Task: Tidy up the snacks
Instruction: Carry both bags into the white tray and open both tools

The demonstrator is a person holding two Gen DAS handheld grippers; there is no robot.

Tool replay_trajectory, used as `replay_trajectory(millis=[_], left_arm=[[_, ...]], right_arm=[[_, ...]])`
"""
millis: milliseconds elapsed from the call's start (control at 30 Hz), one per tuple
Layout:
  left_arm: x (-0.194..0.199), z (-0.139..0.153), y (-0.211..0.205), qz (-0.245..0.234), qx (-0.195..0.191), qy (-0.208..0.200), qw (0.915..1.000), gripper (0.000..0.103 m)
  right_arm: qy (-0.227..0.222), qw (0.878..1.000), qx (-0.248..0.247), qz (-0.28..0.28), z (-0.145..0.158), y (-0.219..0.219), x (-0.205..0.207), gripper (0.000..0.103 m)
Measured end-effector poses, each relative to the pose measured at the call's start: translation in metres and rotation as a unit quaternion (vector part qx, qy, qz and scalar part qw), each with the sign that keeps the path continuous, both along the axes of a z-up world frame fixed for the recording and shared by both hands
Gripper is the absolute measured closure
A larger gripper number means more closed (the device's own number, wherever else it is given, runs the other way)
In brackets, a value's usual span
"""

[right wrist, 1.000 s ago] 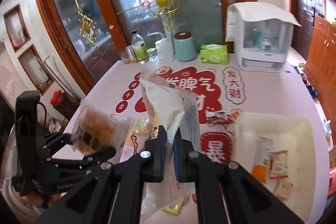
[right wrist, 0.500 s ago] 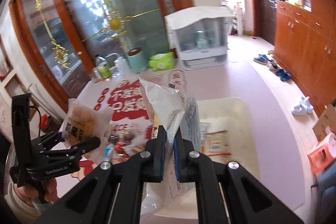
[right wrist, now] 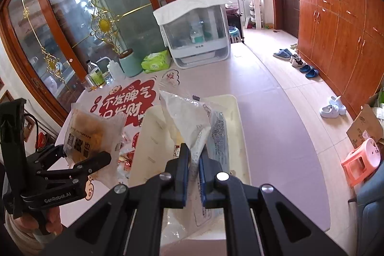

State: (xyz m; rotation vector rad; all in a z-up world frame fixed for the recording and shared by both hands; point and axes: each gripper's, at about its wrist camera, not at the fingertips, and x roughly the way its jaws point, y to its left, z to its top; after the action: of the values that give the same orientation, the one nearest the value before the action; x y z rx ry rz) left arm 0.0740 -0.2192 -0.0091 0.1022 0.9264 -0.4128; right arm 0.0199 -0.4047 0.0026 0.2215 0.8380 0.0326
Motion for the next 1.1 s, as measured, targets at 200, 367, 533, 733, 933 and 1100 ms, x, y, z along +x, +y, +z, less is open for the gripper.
replay_trajectory(millis=[200, 367, 533, 733, 933, 1100], left_arm=[[0.004, -0.006, -0.018, 0.002, 0.019, -0.004, 0.9998, 0.016], [0.004, -0.01, -0.021, 0.003, 0.023, -0.008, 0.9997, 0.008], [0.007, -0.011, -0.018, 0.008, 0.02, -0.002, 0.9998, 0.006], [0.008, -0.012, -0.01, 0.019, 0.02, 0.005, 0.9996, 0.006], [0.009, -0.012, 0.005, 0.034, 0.019, 0.01, 0.9992, 0.006], [0.007, -0.01, 0.021, 0.04, 0.022, 0.013, 0.9989, 0.006]], right_arm=[[0.025, 1.0, -0.002, 0.006, -0.016, -0.004, 0.005, 0.093], [0.051, 0.998, -0.016, 0.012, -0.029, -0.002, 0.008, 0.085], [0.034, 0.999, -0.024, 0.012, -0.027, 0.0, 0.004, 0.058], [0.029, 0.999, -0.02, 0.011, -0.024, 0.001, 0.005, 0.055], [0.042, 0.999, -0.01, 0.008, -0.028, 0.004, 0.009, 0.055], [0.045, 0.999, -0.009, 0.012, -0.028, 0.013, 0.009, 0.055]])
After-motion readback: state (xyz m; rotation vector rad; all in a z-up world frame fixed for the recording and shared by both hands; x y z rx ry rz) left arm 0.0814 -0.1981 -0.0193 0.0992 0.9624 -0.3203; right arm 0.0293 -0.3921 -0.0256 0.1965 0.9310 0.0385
